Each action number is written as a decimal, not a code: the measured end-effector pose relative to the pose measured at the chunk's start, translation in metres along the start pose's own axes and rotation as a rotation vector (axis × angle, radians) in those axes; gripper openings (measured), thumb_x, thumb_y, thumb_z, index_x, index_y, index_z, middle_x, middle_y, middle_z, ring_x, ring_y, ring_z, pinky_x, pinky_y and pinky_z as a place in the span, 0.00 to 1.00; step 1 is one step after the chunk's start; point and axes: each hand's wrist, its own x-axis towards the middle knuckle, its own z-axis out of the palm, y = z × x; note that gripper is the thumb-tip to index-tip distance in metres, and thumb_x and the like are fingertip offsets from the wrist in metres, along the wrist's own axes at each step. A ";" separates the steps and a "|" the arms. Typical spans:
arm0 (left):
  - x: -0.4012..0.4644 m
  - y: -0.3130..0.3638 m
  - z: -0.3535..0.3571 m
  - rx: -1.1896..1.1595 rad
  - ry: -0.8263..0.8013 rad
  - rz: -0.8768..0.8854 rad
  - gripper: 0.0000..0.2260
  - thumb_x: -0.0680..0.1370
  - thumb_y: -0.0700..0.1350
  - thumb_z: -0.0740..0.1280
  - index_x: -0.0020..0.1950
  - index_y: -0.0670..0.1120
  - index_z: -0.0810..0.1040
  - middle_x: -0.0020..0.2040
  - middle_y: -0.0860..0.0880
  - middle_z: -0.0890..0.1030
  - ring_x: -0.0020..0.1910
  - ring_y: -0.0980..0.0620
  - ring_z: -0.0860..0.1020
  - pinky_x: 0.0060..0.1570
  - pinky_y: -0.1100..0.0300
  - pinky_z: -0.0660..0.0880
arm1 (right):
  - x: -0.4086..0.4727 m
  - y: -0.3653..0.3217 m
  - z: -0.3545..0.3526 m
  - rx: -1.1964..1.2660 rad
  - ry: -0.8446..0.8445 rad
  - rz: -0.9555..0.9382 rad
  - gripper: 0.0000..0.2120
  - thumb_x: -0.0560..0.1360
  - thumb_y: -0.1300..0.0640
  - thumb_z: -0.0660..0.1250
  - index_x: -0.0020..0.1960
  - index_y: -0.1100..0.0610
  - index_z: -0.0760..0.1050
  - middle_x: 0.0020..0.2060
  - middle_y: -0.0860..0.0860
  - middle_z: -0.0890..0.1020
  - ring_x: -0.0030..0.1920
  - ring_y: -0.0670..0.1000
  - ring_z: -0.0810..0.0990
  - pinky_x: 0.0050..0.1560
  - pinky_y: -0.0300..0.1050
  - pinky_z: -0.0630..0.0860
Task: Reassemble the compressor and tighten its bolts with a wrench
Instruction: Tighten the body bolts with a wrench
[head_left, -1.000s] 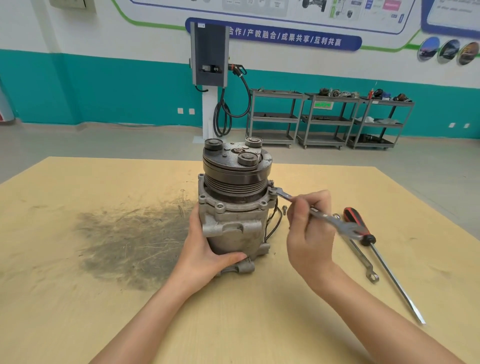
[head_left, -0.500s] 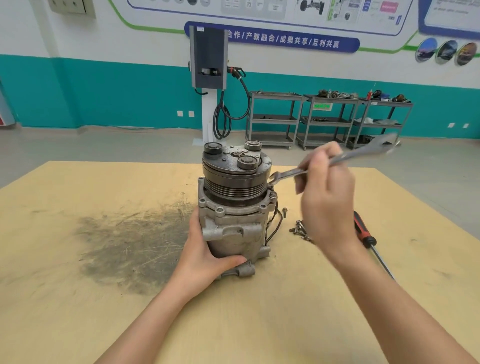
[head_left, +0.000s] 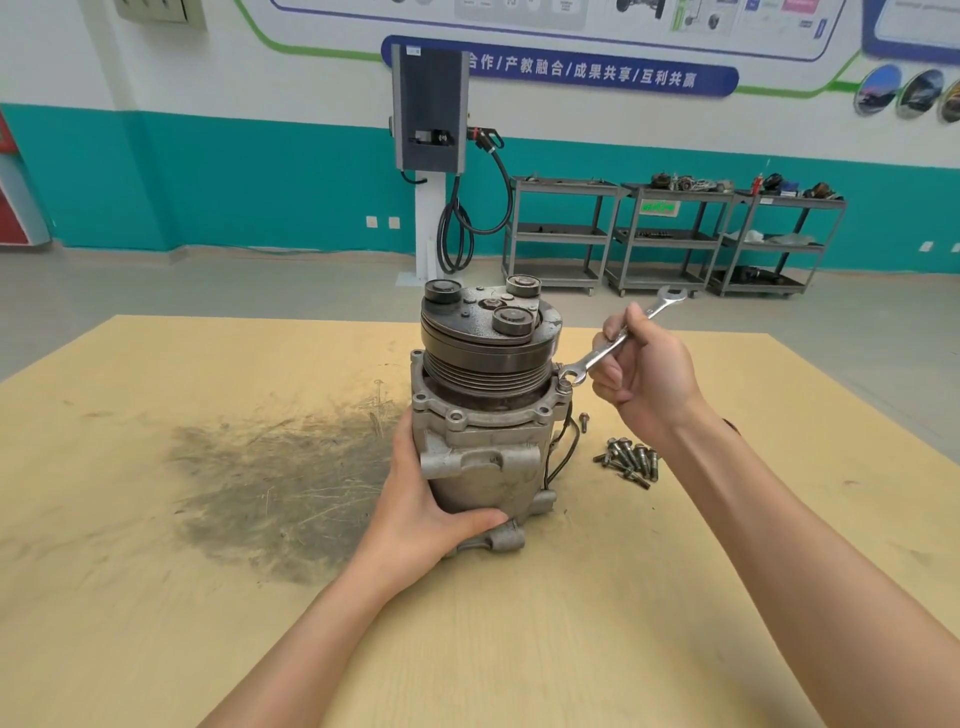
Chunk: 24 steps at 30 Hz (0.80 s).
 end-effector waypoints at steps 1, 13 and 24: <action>0.000 0.000 0.000 -0.009 -0.001 -0.001 0.56 0.54 0.58 0.80 0.76 0.56 0.53 0.64 0.68 0.71 0.64 0.68 0.70 0.64 0.66 0.68 | 0.001 0.000 0.000 0.000 -0.013 0.015 0.20 0.85 0.51 0.47 0.38 0.56 0.67 0.21 0.51 0.66 0.21 0.47 0.59 0.21 0.38 0.54; 0.000 0.000 0.001 -0.037 0.002 -0.002 0.55 0.55 0.57 0.81 0.76 0.57 0.53 0.64 0.67 0.72 0.64 0.70 0.70 0.60 0.75 0.66 | 0.004 -0.004 -0.008 0.061 -0.073 0.227 0.17 0.84 0.52 0.49 0.38 0.55 0.66 0.19 0.50 0.64 0.20 0.46 0.59 0.27 0.40 0.47; 0.001 -0.001 0.001 -0.023 -0.003 -0.004 0.55 0.56 0.57 0.80 0.76 0.54 0.54 0.62 0.72 0.70 0.64 0.70 0.69 0.60 0.75 0.66 | -0.014 0.005 -0.004 0.043 0.001 -0.011 0.18 0.85 0.52 0.50 0.38 0.56 0.67 0.19 0.49 0.65 0.19 0.46 0.60 0.23 0.37 0.54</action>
